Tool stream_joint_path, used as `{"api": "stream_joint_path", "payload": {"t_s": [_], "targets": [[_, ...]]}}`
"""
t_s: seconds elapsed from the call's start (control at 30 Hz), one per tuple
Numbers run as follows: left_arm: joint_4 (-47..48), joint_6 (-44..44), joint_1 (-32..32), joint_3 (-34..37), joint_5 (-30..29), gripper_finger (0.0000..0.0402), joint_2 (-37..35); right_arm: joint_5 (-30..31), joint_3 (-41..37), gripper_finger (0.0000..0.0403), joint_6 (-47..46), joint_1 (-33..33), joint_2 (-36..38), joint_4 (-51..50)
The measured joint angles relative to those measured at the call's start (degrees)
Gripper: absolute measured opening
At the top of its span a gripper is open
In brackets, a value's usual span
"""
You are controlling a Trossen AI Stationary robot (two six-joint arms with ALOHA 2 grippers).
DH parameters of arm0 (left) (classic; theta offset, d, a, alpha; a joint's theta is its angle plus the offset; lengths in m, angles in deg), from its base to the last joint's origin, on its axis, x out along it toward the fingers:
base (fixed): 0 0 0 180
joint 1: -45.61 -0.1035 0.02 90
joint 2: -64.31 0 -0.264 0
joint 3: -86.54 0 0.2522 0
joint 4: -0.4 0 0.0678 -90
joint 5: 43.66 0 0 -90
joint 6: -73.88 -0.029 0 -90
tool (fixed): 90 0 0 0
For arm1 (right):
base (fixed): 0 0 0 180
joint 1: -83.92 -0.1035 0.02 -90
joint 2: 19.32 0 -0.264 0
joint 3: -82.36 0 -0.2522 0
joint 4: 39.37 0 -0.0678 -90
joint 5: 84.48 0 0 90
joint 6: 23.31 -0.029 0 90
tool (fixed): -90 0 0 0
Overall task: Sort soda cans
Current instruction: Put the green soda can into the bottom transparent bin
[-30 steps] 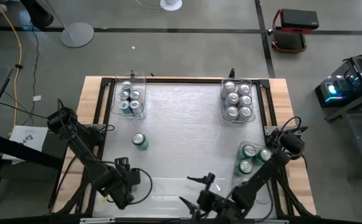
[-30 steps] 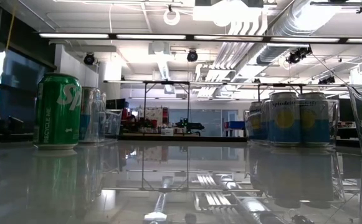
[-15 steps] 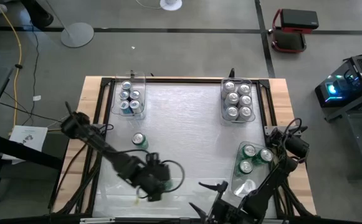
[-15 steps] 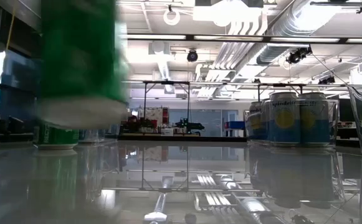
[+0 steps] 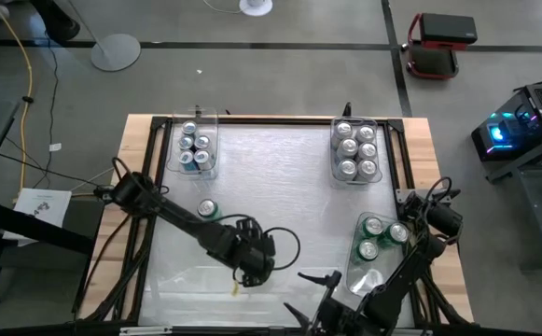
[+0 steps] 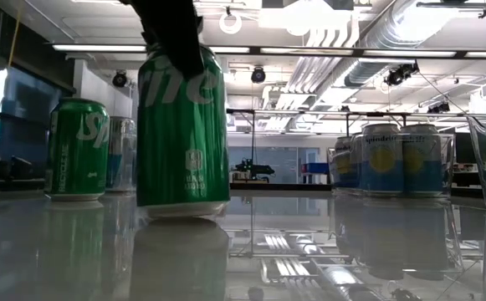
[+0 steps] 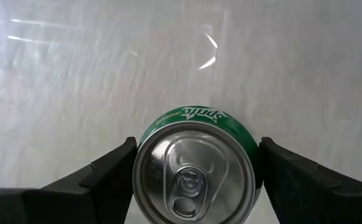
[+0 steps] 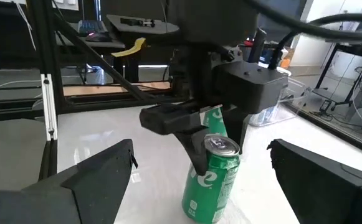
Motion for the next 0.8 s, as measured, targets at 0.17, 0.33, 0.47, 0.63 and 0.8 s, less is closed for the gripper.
{"api": "stream_joint_path", "payload": {"t_s": [0.17,0.33,0.47,0.63,0.8], "targets": [[-0.2,-4.4,-2.5,0.0,5.6,0.0298,-0.1,-3.7,0.0,0.0365,-7.3,0.8,0.0,-5.8],[0.1,-8.4,-4.7,0.0,9.5,0.0318,-1.6,-10.0,0.0,0.0365,-11.4,2.6,0.0,-8.0],[0.1,-9.2,-5.3,0.0,9.0,0.0322,-6.6,-10.6,0.0,0.0365,-10.8,4.4,0.0,-8.3],[1.8,-8.2,-4.1,0.0,6.0,0.0322,-13.2,-16.1,0.0,0.0365,-10.8,7.7,0.0,-8.7],[6.6,-4.3,1.4,2.9,-0.3,0.0323,-21.2,-26.3,0.0,0.0365,-2.8,11.8,-2.0,-3.4]]}}
